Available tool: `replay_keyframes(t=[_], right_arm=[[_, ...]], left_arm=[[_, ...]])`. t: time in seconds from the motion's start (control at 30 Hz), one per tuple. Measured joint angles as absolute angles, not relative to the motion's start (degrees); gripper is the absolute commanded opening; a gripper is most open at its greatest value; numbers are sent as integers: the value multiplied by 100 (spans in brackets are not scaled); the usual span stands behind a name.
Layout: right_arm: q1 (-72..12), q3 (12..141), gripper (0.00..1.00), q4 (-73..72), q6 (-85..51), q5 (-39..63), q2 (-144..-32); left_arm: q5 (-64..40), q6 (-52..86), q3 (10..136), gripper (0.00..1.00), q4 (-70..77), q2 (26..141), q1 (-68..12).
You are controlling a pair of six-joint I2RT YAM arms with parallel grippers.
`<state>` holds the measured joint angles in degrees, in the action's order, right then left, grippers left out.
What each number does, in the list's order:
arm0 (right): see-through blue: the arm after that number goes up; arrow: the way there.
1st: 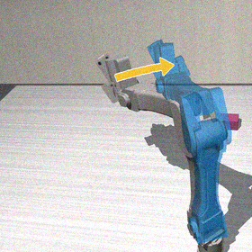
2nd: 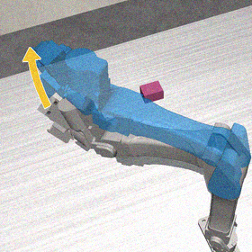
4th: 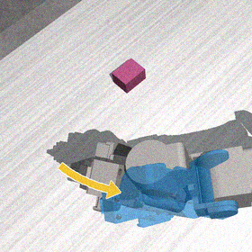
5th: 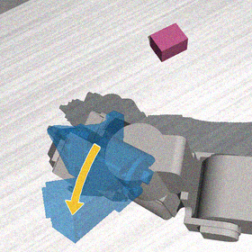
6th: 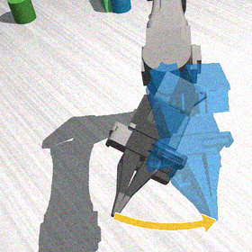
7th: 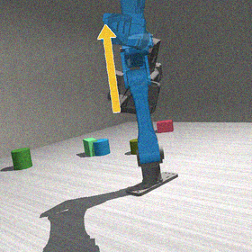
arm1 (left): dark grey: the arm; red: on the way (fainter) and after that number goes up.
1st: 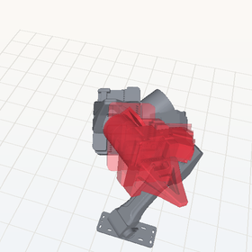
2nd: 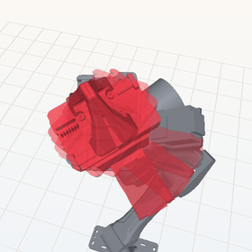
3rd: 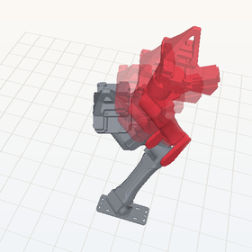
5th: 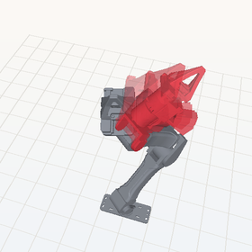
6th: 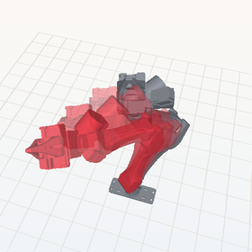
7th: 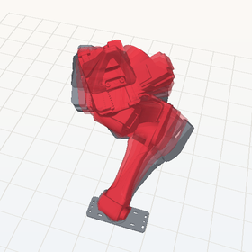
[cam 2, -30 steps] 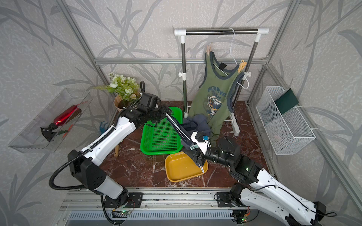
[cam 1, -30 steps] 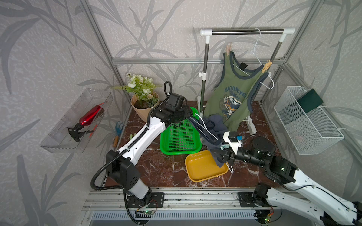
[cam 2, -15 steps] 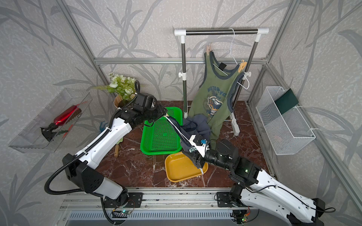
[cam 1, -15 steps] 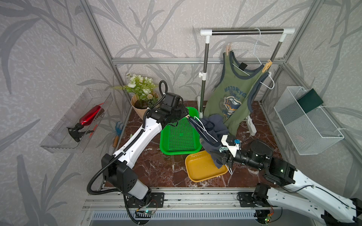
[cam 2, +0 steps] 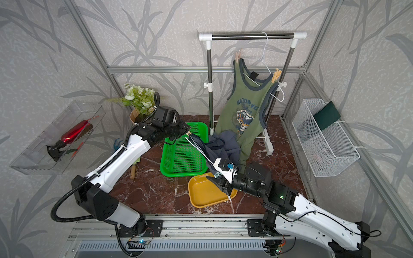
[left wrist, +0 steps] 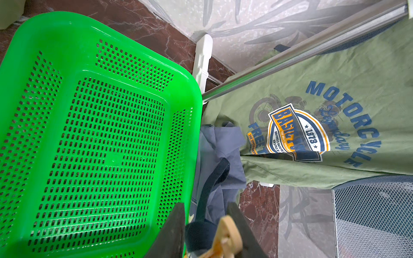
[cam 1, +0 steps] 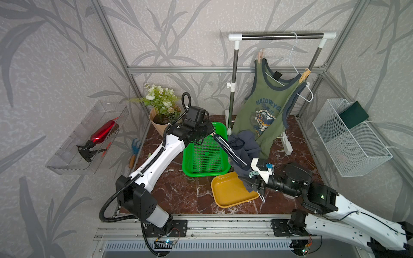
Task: Remove the clothespins securing tank tops to the hanger
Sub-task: Remove the clothespin from the hanger.
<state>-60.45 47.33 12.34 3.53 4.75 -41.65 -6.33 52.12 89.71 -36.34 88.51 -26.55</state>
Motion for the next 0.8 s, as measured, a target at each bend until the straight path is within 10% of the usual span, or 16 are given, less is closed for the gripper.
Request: replay_keyframes(t=[0.8], right_arm=[[-6193, 4558, 0, 1284, 346, 137, -3986]], left_arm=[[-615, 4646, 9629, 10, -3828, 9198, -2456]])
